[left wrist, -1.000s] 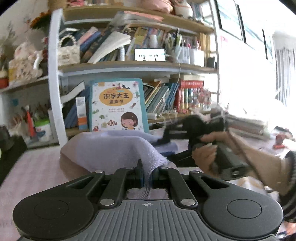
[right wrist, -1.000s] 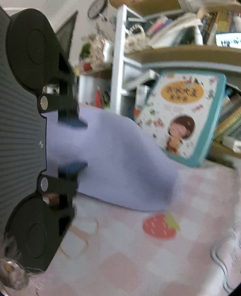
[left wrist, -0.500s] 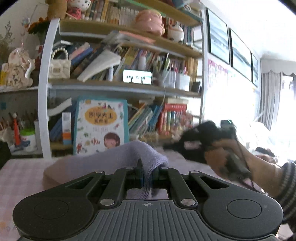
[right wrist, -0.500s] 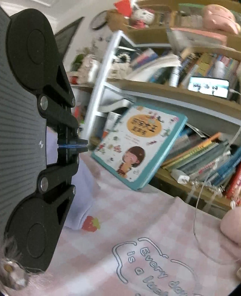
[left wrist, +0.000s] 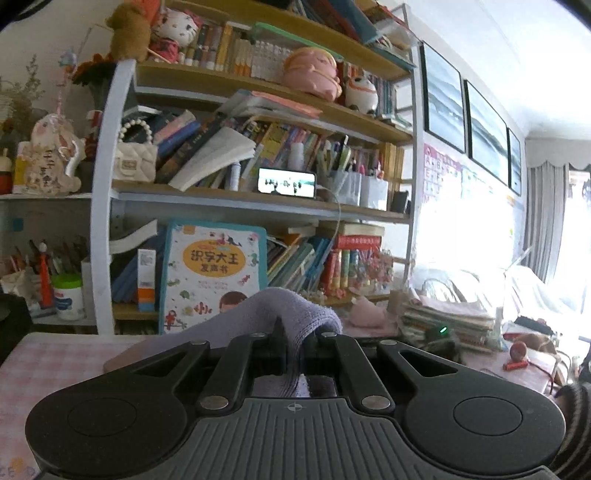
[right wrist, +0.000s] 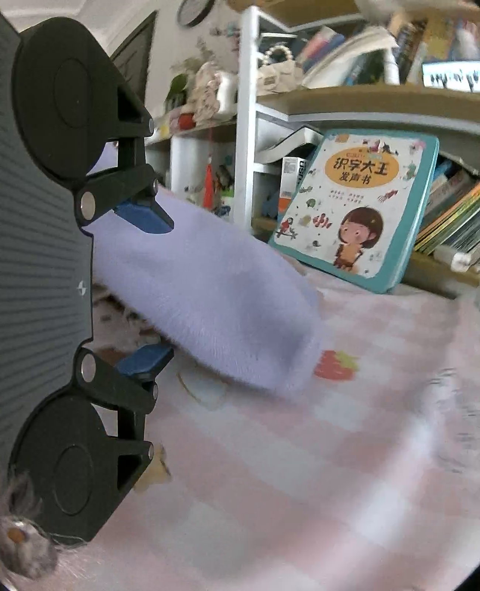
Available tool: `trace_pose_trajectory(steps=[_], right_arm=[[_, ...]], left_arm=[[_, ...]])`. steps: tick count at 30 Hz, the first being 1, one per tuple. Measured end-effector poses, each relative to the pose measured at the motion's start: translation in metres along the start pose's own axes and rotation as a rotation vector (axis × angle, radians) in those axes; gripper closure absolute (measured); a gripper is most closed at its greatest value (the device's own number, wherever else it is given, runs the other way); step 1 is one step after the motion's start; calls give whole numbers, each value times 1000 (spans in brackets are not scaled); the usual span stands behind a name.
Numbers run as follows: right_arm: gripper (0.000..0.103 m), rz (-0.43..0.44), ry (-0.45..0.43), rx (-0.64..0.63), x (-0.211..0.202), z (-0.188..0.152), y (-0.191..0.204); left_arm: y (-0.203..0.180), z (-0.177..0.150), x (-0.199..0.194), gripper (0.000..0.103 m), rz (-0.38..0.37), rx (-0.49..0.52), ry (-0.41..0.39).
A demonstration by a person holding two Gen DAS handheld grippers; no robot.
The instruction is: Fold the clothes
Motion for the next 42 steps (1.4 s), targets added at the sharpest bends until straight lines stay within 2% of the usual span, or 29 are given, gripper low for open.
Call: trace_pose_trajectory(steps=[1, 2, 3, 5, 6, 9, 12, 16, 18, 19, 20, 23, 27, 29, 31, 33, 35, 36, 37, 38, 39, 40, 42], right_arm=[[69, -3, -8, 18, 5, 0, 0], [85, -4, -22, 29, 8, 2, 0], [90, 12, -41, 35, 7, 7, 4], [91, 74, -103, 20, -4, 22, 20], [92, 121, -149, -6, -14, 34, 34], [92, 220, -255, -178, -50, 64, 101], [92, 332, -339, -410, -86, 77, 185], [92, 455, -353, -708, -110, 64, 290], [92, 457, -305, -786, -99, 55, 319], [92, 425, -281, -818, -84, 49, 322], [92, 386, -256, -848, -68, 43, 324], [92, 180, -167, -935, 3, 23, 293], [92, -76, 1, -951, 100, -8, 214], [92, -174, 77, -950, 141, -26, 176], [92, -185, 126, -926, 166, -40, 156], [92, -193, 156, -920, 187, -53, 144], [91, -222, 150, -966, 199, -60, 145], [90, -234, 149, -983, 205, -63, 145], [87, -238, 150, -987, 207, -68, 144], [84, -232, 154, -980, 209, -70, 144], [74, -212, 166, -967, 208, -72, 141], [62, -190, 181, -954, 205, -74, 136], [57, -142, 207, -961, 196, -77, 131]], left_arm=[[1, 1, -4, 98, 8, 1, -3], [1, 2, -7, 98, 18, 7, -3], [1, 4, -11, 98, 28, 15, -1], [1, 5, -15, 98, 25, 28, 13], [-1, 6, -15, 98, -1, 28, 19], [-16, 11, -12, 98, -131, 19, 15], [-30, 26, -9, 98, -273, -22, -75], [-27, 51, -13, 98, -456, -158, -204], [-16, 51, -12, 98, -514, -242, -198], [-10, 47, -10, 97, -520, -278, -178], [-4, 39, -9, 97, -501, -294, -152], [13, 2, -6, 97, -381, -292, -35], [43, -68, -1, 97, -175, -317, 211], [52, -93, -4, 97, -79, -285, 294], [57, -104, -10, 93, -19, -256, 321], [63, -107, -16, 87, 6, -262, 323], [69, -107, -19, 75, 32, -271, 317], [71, -105, -20, 63, 48, -267, 311], [71, -103, -23, 49, 65, -254, 301], [71, -99, -27, 41, 79, -238, 286], [70, -94, -30, 31, 88, -221, 273], [70, -88, -33, 30, 89, -204, 263], [69, -79, -41, 29, 85, -174, 245]])
Point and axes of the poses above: each gripper's, at about its wrist camera, not at the fingertips, and x roughly the way its jaws point, y to its left, z to its top, the point moved 3 cm from there along x, roughly the way its jaws point, and after that the axes turned 7 degrees about -y, right-handed, at the moved point
